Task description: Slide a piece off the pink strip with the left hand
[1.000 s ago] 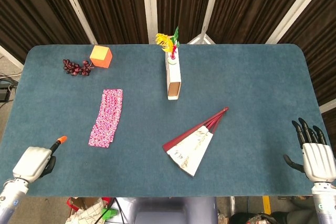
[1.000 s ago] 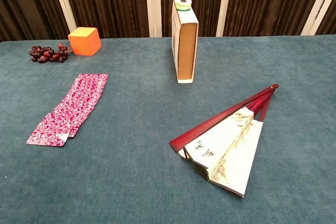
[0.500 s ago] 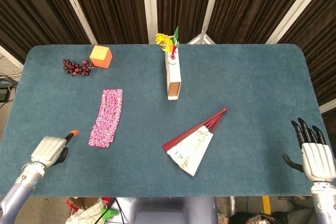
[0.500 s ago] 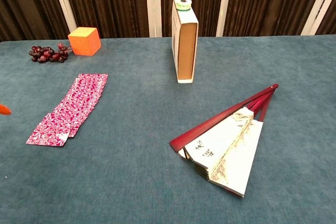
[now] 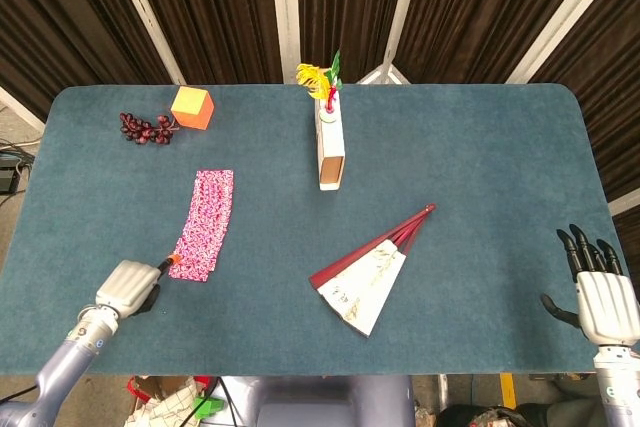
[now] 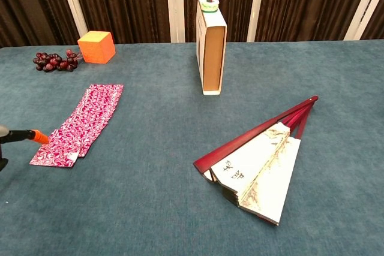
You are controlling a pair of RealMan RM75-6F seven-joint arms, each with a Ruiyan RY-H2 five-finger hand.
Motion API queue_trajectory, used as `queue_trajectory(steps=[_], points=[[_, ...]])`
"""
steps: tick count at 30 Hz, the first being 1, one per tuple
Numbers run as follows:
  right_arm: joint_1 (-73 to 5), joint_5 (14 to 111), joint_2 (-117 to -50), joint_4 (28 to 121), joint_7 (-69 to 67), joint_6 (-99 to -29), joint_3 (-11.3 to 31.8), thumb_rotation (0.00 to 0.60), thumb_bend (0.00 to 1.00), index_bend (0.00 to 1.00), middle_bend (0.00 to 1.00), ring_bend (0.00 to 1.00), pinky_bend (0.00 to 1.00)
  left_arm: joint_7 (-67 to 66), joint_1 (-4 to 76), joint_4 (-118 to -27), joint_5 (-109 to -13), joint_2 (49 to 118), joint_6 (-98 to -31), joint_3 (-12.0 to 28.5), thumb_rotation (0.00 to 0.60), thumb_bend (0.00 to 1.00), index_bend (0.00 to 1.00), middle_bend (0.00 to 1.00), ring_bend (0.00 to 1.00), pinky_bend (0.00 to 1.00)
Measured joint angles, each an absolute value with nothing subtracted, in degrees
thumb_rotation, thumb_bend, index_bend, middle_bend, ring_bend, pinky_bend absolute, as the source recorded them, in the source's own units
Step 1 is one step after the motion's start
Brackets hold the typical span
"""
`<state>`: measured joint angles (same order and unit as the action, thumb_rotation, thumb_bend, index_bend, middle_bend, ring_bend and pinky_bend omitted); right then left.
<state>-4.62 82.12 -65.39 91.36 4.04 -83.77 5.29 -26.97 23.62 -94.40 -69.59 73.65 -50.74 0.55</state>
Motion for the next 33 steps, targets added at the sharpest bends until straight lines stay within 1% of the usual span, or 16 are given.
queue_trajectory(steps=[9, 19, 24, 33], points=[[-4.4, 82.1, -65.1, 91.4, 3.3, -84.1, 5.4, 0.600, 0.24, 0.06, 0.04, 0.18, 0.09, -30.0, 24.8, -94.8, -68.3, 75.3, -50.7, -0.4, 0.600, 0.90, 0.14, 0.90, 0.73, 0.69], [-4.4, 82.1, -64.9, 91.4, 2.9, -84.2, 5.5, 0.600, 0.24, 0.06, 0.04, 0.18, 0.09, -34.3, 25.8, -95.8, -63.4, 76.1, -51.3, -1.3, 0.600, 0.90, 0.14, 0.90, 0.73, 0.69], [-4.3, 82.1, -64.9, 91.5, 2.8, -84.3, 5.5, 0.600, 0.24, 0.06, 0.04, 0.18, 0.09, -34.6, 25.9, -97.1, -63.6, 75.5, -51.9, -2.0, 0.600, 0.90, 0.14, 0.90, 0.73, 0.69], [-4.3, 82.2, -64.7, 91.5, 2.4, -84.5, 5.5, 0.600, 0.24, 0.06, 0.04, 0.18, 0.09, -36.5, 24.8, -99.9, -64.1, 73.3, -54.1, -5.0, 0.600, 0.90, 0.14, 0.90, 0.73, 0.69]])
